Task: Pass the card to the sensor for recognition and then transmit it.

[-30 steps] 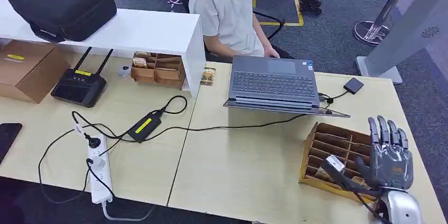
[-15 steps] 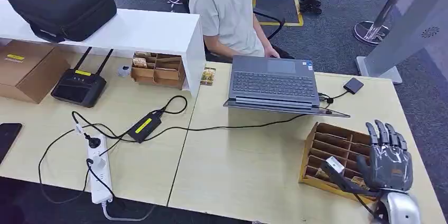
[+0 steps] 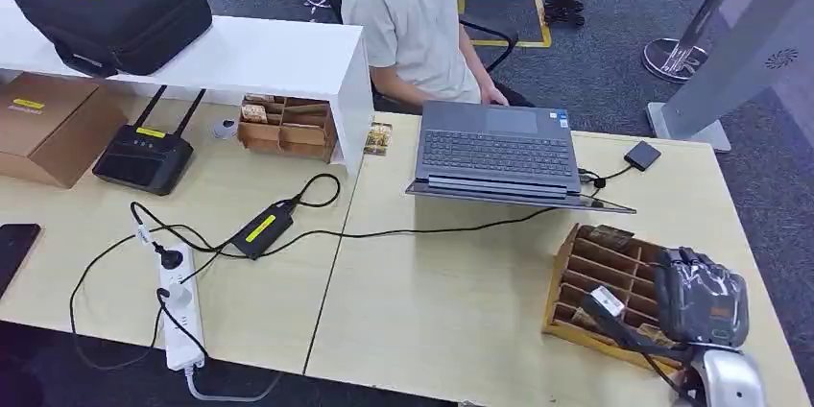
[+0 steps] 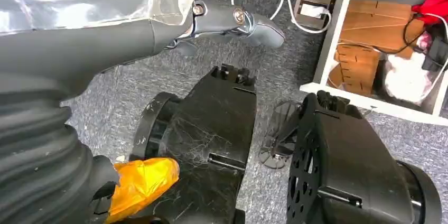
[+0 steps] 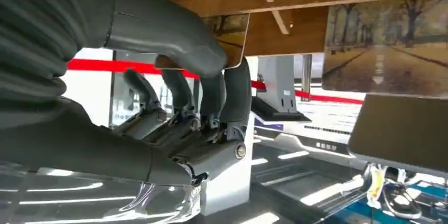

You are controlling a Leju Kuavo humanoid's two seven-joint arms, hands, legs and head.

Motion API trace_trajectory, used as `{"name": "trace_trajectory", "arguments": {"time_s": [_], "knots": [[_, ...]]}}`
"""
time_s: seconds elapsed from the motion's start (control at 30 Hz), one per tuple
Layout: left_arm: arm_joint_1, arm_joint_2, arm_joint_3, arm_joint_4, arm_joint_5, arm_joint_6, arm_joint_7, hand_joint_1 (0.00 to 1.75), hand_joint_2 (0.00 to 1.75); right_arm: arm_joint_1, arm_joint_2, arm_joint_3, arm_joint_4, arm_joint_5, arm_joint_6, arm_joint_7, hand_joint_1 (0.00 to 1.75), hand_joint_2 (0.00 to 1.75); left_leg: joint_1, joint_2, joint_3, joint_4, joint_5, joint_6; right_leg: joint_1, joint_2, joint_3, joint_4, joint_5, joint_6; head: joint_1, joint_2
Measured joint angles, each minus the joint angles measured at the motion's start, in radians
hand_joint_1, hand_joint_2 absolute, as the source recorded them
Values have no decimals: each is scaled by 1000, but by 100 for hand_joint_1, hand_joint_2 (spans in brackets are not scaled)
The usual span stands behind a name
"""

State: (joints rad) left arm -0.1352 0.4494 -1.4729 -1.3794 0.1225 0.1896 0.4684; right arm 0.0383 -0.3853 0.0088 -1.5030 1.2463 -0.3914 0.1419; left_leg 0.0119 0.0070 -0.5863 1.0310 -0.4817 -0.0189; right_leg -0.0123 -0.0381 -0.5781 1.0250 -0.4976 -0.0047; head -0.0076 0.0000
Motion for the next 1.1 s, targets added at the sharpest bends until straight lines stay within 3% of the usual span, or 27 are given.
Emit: {"name": "trace_trajectory", "arguments": {"time_s": [1.1], "knots": [[-7, -18, 8, 16, -63, -16, -4, 0, 175, 26, -1, -20, -61, -10, -10, -23, 175, 175, 0, 0, 0, 0, 0, 0, 0, 0, 0, 0, 0, 0, 0, 0]]}}
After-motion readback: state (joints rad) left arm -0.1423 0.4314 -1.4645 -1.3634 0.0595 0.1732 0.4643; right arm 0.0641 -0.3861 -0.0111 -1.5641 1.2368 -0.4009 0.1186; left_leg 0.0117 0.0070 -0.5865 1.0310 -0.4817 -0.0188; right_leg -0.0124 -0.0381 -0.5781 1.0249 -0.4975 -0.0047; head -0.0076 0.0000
